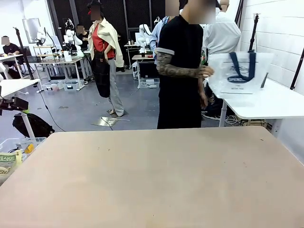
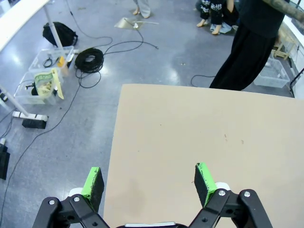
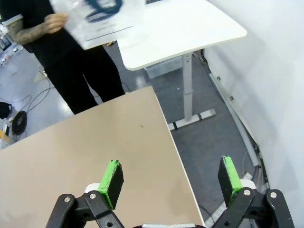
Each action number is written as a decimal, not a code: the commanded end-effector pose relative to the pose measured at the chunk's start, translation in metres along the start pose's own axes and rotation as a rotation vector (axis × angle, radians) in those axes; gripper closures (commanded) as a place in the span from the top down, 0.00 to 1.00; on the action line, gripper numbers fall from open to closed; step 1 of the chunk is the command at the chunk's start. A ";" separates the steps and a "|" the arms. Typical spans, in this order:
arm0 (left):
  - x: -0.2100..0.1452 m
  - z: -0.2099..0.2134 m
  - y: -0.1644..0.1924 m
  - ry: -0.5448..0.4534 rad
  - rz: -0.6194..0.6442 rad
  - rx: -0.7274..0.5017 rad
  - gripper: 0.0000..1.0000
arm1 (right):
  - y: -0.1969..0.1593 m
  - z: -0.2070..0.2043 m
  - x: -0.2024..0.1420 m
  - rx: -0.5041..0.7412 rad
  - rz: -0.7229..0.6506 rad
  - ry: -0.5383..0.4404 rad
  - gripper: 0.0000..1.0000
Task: Transfer purchased items from the store into the shopping bag.
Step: Open the Reusable shopping bag in the center of the table.
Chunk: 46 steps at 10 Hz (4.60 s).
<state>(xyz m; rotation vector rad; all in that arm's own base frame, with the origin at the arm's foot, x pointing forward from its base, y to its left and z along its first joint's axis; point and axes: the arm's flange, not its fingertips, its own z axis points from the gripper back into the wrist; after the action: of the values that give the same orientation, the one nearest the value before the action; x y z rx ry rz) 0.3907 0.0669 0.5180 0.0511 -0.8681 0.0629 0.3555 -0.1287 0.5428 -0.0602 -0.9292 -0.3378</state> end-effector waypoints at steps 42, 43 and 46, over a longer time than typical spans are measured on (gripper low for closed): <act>0.144 0.000 -0.290 -0.076 -0.296 -0.378 1.00 | 0.332 0.147 0.038 0.414 0.902 0.060 1.00; 0.147 -0.005 -0.300 -0.003 -0.301 -0.372 1.00 | 0.357 0.145 0.039 0.425 0.903 0.104 1.00; 0.138 -0.013 -0.319 0.186 -0.274 -0.367 1.00 | 0.424 0.136 0.016 0.500 0.877 0.224 1.00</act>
<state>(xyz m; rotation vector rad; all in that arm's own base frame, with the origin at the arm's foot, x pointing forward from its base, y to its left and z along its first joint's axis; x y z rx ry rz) 0.5086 -0.2422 0.6013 -0.1571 -0.7311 -0.3795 0.3744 0.2819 0.6724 0.0003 -0.7032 0.7231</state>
